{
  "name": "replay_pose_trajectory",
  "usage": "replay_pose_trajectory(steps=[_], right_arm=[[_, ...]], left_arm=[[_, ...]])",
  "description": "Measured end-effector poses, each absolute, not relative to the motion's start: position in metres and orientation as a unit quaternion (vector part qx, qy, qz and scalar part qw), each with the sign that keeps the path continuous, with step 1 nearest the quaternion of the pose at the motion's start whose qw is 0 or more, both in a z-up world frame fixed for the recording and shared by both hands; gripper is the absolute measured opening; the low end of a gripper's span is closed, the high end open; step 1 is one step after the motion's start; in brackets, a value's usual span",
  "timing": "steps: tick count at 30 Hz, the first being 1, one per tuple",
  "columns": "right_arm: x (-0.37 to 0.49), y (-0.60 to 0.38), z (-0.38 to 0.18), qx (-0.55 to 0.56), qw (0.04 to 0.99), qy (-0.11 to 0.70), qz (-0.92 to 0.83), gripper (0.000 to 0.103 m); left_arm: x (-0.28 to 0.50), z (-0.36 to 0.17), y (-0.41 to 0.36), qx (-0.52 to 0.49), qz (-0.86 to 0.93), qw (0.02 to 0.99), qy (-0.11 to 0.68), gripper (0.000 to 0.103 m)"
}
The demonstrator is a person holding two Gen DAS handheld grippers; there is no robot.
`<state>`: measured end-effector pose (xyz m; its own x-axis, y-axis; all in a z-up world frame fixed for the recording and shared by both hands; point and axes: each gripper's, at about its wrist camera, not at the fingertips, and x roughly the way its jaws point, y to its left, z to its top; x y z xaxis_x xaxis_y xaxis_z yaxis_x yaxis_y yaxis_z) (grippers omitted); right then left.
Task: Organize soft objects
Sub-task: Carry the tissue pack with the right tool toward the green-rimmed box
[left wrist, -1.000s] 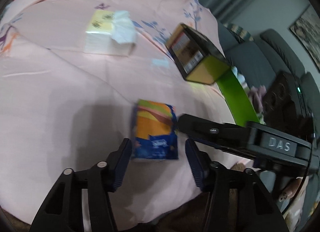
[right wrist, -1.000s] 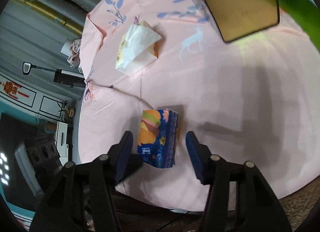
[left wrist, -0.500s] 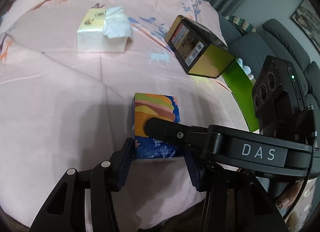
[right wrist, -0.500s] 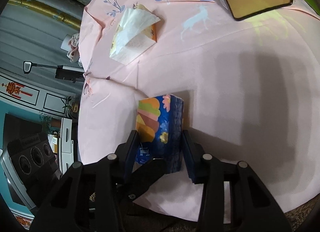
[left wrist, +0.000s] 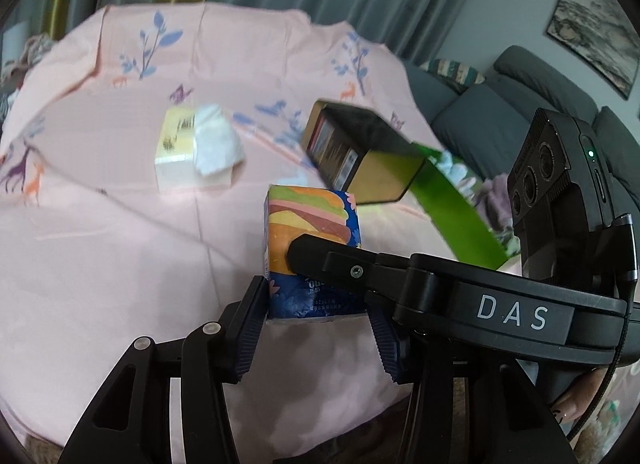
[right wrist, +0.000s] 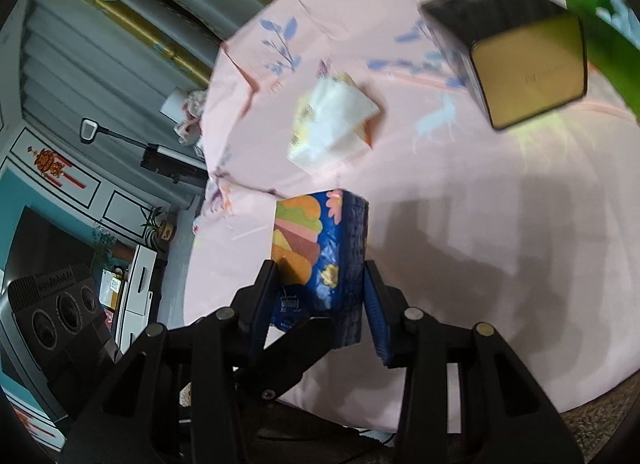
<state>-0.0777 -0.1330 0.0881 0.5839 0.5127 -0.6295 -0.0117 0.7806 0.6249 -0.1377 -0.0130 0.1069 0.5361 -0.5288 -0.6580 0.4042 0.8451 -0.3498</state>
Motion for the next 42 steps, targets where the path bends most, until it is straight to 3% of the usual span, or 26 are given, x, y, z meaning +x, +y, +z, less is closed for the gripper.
replay_pose_trajectory(steps=[42], right_arm=[[-0.123,-0.167,0.141,0.263,0.901,0.331,0.097,0.041]], left_arm=[[-0.160,0.148,-0.058,-0.056,-0.340,0.888,0.304,0.051]])
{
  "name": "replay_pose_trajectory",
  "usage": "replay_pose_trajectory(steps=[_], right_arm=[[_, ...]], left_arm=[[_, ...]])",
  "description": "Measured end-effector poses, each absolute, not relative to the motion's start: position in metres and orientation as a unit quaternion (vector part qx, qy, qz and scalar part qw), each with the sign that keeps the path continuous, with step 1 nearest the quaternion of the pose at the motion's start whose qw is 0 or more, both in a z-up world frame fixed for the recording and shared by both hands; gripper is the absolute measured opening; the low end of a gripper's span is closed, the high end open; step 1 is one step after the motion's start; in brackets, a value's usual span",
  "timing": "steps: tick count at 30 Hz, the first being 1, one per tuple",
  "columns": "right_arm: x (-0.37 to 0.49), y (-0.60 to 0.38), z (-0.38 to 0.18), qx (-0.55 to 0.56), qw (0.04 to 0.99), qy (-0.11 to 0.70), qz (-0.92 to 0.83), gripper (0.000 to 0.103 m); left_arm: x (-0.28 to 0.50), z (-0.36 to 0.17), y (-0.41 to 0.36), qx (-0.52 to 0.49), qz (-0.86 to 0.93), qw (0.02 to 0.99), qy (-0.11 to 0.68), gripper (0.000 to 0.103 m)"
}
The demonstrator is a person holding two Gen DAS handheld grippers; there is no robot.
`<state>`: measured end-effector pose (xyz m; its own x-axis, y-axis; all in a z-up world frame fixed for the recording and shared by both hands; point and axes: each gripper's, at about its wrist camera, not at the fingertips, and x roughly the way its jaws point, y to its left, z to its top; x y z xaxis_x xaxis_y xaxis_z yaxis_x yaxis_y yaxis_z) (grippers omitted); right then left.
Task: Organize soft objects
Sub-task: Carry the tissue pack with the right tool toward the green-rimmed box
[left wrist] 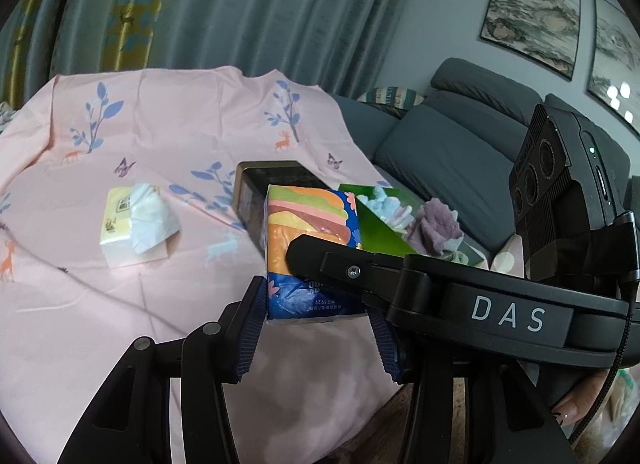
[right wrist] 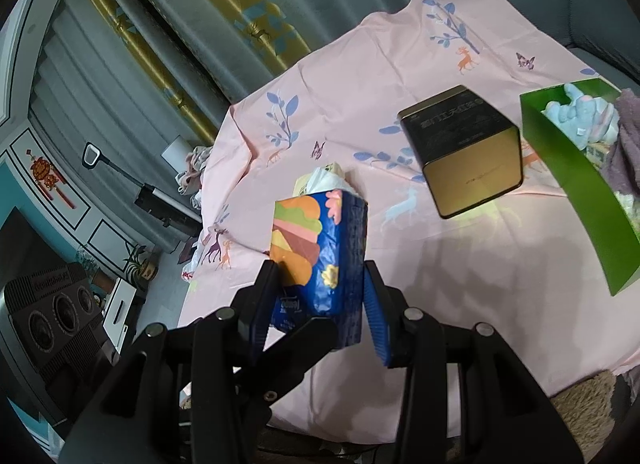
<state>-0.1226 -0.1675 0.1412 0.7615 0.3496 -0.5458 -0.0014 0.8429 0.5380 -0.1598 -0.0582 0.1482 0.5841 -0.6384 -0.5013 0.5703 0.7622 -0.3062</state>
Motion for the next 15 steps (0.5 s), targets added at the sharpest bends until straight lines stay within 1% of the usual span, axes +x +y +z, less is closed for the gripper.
replay_pose_trajectory(steps=[15], right_arm=[[-0.135,-0.189,0.144,0.281,0.907,0.306,0.070,0.041]], left_arm=[[-0.158,0.152,-0.084,-0.043,-0.363,0.885,0.289,0.051]])
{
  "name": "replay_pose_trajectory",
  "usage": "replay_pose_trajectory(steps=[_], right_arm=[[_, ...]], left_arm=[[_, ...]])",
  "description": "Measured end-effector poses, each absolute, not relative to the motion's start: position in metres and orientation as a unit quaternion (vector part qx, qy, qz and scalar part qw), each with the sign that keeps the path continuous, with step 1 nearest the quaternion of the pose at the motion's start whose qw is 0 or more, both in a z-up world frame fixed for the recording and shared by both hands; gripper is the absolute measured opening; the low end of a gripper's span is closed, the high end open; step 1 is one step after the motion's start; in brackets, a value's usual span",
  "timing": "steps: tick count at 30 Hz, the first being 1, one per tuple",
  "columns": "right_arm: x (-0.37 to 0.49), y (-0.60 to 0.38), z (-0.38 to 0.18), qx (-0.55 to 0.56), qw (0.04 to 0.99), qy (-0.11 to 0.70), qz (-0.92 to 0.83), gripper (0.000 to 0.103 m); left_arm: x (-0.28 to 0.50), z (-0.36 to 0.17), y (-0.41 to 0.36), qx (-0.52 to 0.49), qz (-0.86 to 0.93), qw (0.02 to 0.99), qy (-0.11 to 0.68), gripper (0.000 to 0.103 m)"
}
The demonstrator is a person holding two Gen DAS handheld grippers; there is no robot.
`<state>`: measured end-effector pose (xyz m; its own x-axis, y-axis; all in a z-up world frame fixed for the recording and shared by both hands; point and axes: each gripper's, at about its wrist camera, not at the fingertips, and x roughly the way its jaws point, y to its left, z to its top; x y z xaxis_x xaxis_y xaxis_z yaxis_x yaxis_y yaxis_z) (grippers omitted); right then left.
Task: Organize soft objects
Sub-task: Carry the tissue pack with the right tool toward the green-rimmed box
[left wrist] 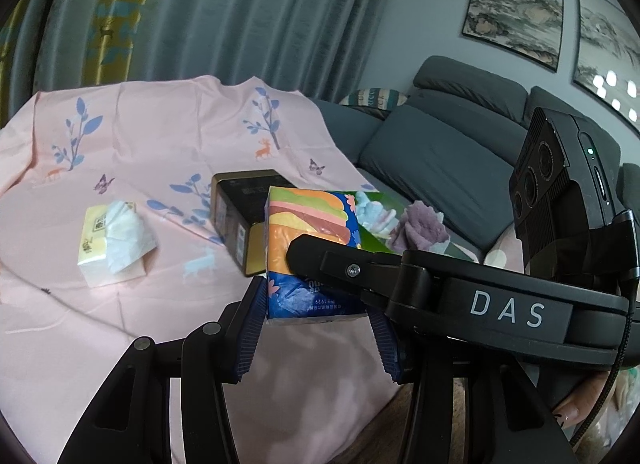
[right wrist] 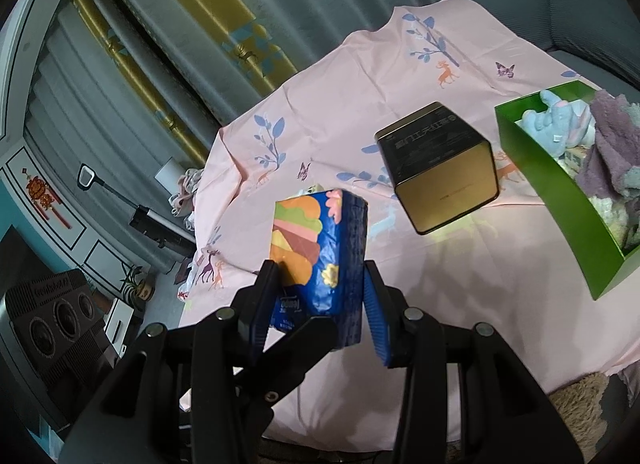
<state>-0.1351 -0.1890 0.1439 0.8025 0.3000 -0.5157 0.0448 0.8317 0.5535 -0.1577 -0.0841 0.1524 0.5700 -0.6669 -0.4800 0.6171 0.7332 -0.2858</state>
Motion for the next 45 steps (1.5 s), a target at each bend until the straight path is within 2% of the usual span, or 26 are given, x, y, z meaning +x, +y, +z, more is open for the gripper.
replay_pose_trajectory(steps=[45], right_arm=[[-0.166,-0.276,0.143,0.329,0.904,0.272,-0.023,0.041]], left_arm=[[-0.160,0.154,-0.181,0.002,-0.448,0.844,0.295,0.051]])
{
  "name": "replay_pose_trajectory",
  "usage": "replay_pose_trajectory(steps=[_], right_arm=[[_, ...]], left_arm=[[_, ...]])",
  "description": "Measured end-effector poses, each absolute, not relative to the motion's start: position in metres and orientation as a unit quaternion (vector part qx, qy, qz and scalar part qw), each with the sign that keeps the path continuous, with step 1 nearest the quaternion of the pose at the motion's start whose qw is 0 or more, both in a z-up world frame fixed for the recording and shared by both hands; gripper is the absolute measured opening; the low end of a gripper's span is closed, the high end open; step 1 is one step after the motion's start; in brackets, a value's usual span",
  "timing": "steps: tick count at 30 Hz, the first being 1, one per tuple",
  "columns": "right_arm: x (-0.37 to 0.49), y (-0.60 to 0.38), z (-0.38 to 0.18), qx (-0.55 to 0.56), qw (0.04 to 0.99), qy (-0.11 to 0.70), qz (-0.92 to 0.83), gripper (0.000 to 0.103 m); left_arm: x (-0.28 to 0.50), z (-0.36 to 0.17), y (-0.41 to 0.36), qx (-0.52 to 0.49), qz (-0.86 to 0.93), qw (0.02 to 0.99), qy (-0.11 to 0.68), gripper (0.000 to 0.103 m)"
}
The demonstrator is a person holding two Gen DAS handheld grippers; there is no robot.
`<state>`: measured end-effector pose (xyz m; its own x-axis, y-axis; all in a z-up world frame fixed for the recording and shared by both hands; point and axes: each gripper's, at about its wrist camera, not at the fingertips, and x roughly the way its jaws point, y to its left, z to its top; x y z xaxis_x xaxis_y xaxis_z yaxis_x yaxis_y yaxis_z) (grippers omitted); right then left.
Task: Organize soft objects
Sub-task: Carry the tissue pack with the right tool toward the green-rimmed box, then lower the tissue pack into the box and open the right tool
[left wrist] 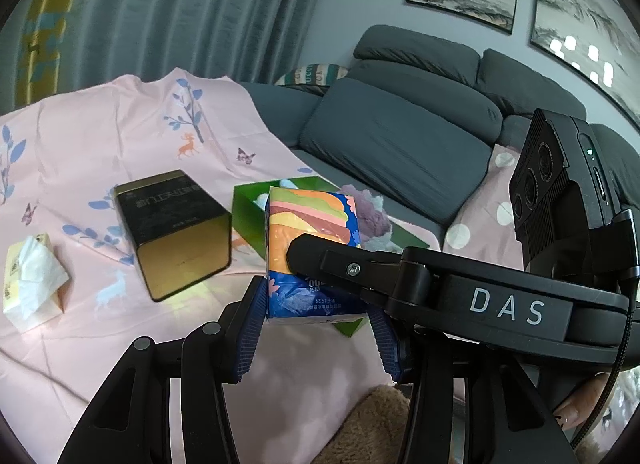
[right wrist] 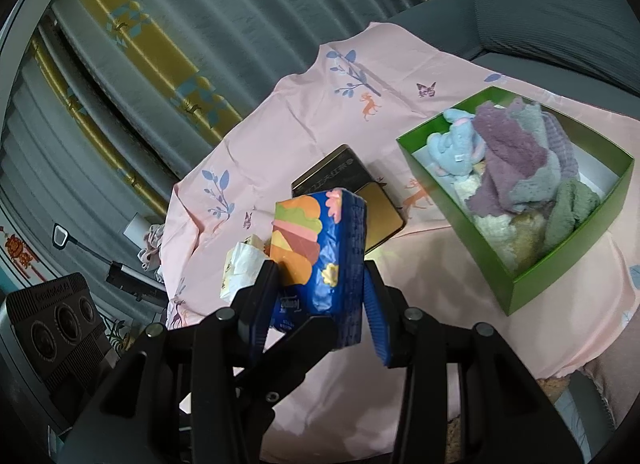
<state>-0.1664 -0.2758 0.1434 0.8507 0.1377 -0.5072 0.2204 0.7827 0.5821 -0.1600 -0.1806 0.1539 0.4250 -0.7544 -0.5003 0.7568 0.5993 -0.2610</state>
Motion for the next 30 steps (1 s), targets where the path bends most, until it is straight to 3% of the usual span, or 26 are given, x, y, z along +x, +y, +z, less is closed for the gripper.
replay_pose_trajectory(steps=[30], right_arm=[[-0.182,-0.365,0.157,0.350,0.889,0.269,-0.125,0.041]], left_arm=[[-0.136,0.160,-0.276,-0.005,-0.539,0.779,0.320,0.051]])
